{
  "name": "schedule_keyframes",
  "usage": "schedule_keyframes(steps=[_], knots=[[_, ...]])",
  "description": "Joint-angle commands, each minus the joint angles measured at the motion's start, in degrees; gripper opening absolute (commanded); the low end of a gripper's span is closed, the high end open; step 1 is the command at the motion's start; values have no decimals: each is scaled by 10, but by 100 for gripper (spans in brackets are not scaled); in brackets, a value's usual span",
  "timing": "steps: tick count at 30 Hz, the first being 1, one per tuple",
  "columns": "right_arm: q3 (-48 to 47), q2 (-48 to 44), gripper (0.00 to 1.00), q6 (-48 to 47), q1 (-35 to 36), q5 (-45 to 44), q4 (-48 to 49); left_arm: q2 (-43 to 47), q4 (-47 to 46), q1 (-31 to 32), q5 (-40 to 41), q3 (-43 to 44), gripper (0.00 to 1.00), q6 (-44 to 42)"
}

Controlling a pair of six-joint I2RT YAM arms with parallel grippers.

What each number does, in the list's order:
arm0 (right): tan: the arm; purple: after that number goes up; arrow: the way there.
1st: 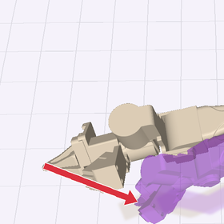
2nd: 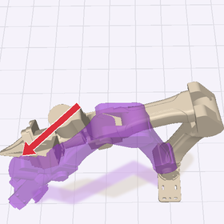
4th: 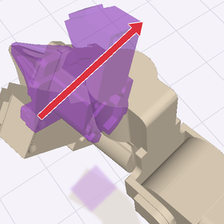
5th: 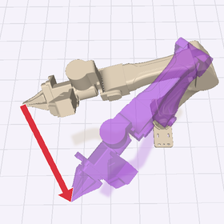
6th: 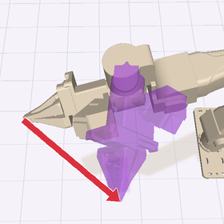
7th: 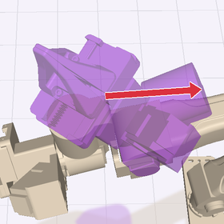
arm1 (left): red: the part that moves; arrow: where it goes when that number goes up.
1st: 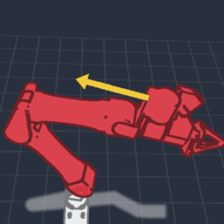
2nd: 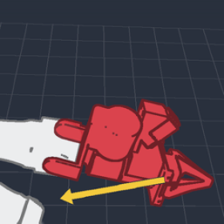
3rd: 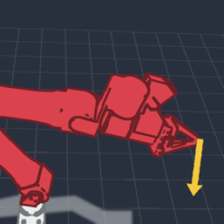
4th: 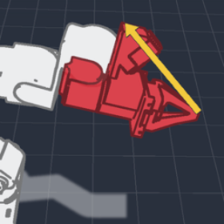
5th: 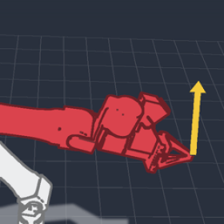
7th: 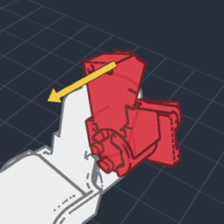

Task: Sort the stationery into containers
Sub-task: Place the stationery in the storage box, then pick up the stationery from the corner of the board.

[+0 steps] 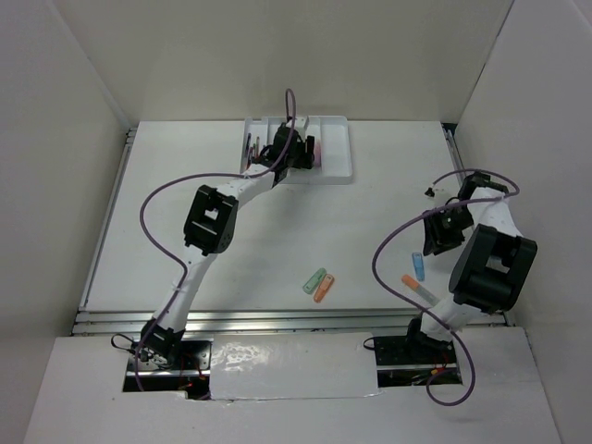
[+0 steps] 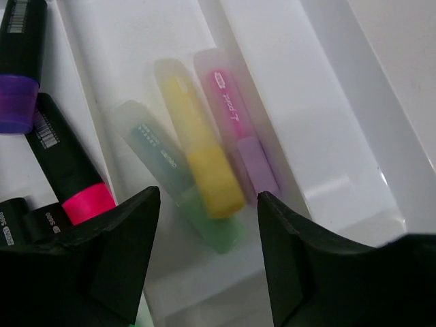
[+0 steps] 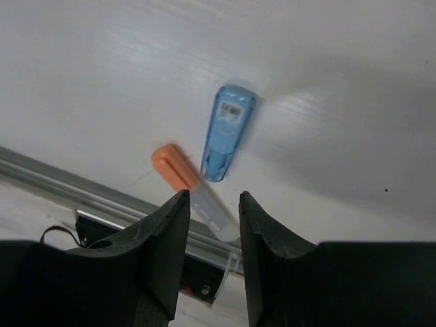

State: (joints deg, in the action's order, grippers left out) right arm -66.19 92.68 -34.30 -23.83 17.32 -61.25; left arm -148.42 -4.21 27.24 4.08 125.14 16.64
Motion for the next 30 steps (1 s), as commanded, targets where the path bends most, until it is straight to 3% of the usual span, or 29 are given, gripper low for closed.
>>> schedule_keyframes(steps=[1, 6, 14, 30], knots=[[9, -63, 42, -102, 19, 39, -55, 80, -65, 13, -28, -42, 74, -29], [67, -101, 40, -126, 69, -1, -40, 168, -70, 20, -36, -99, 80, -28], [150, -126, 44, -124, 141, -36, 19, 247, -2, 15, -75, -159, 88, -6], [187, -85, 49, -105, 201, -98, 98, 305, 34, 6, -108, -248, 94, 15]])
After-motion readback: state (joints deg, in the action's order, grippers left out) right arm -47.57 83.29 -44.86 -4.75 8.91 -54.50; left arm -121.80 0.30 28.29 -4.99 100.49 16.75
